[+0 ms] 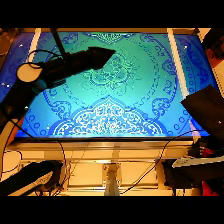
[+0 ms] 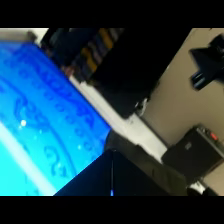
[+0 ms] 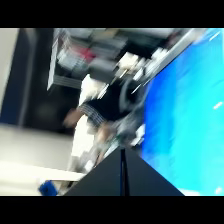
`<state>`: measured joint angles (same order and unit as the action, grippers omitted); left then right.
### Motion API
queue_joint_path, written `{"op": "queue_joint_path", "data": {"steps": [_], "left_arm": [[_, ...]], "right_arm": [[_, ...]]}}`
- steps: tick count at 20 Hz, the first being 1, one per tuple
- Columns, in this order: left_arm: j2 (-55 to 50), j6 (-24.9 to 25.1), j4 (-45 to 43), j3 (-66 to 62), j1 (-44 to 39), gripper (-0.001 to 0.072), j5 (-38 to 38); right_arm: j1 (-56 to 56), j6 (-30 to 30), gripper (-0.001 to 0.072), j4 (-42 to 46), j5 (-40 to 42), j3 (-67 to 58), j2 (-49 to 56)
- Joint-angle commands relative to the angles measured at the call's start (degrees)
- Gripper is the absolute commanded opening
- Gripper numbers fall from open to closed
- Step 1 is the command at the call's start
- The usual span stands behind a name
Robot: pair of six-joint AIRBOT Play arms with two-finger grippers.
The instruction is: Fold the clothes and pants, and hang the long-sleeved shirts on hangers.
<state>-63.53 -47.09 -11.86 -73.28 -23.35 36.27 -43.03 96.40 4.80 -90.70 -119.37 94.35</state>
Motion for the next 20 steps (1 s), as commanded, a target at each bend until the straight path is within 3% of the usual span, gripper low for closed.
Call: {"op": "queue_joint_path", "data": {"steps": [1, 6, 20], "left_arm": [[4.33, -0.02, 2.75, -1.51, 3.52, 0.0016, -0.02], [9.18, -0.02, 2.95, -1.49, 8.90, 0.0018, 0.02], [9.07, -0.02, 2.95, -1.49, 9.16, 0.0019, 0.00]], "right_arm": [[9.22, -0.04, 0.0020, -3.02, 1.03, -0.07, 0.02], [14.67, -0.02, 0.0020, -2.99, 5.16, -0.07, 0.00], [15.80, -0.02, 0.0020, -2.99, 5.11, -0.07, 0.00]]}}
